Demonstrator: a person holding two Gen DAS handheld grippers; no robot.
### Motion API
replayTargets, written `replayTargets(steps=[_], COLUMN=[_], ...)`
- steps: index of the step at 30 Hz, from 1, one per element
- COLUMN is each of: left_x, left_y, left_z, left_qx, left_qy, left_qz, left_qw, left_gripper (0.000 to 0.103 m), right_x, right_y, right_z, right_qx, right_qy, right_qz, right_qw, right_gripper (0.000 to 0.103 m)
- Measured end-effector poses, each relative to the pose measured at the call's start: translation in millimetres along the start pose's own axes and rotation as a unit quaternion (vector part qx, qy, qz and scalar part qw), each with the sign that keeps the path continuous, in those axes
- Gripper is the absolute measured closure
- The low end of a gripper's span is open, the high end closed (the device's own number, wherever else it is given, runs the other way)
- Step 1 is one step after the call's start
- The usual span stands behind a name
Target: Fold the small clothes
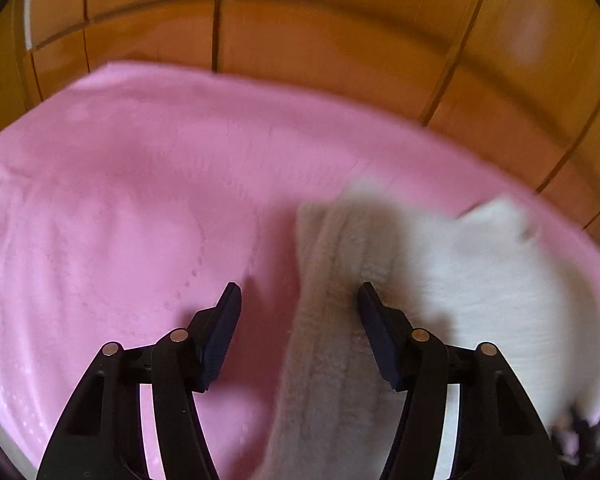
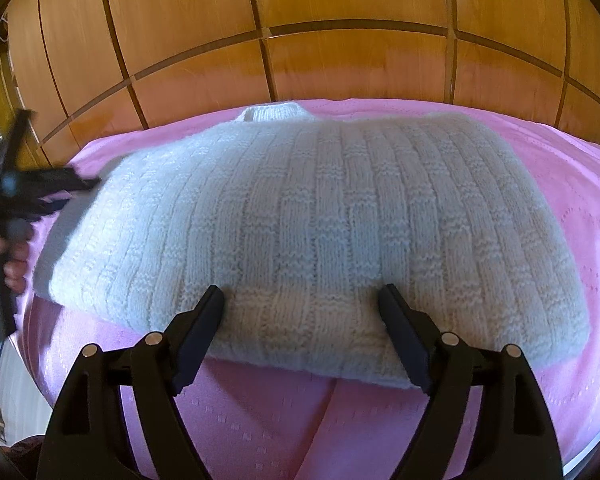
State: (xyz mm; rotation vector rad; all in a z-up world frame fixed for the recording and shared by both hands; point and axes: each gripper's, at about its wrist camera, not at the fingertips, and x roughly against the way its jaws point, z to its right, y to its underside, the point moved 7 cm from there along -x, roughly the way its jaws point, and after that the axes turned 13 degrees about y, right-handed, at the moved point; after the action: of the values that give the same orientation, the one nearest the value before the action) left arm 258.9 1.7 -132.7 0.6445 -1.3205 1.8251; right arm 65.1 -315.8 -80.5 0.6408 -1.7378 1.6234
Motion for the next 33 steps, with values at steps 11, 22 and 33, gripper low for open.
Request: replayTargets(steps=[11, 22, 33], left_x=[50, 41, 37], left_y=[8, 54, 59], left_z=[27, 88, 83], left_qx=[-0.054, -0.135, -0.115], left_qy=[-0.027, 0.014, 0.012], left_qz=[0.069, 0.038, 0.027], left_qw=[0.9958, 0.9900, 0.9929], left_gripper=[0.030, 0.019, 0.012], right_x=[20, -25, -39], right_y=[-21, -73, -52], right_z=[26, 119, 156], right_qx=[-0.053, -0.127, -0.170], right_qy=[-0.053, 0.025, -0.010], right_qz=[-0.004, -0.034, -0.066], right_qw=[0.997, 0.991, 0.983], right_gripper=[0.022, 0.032, 0.018])
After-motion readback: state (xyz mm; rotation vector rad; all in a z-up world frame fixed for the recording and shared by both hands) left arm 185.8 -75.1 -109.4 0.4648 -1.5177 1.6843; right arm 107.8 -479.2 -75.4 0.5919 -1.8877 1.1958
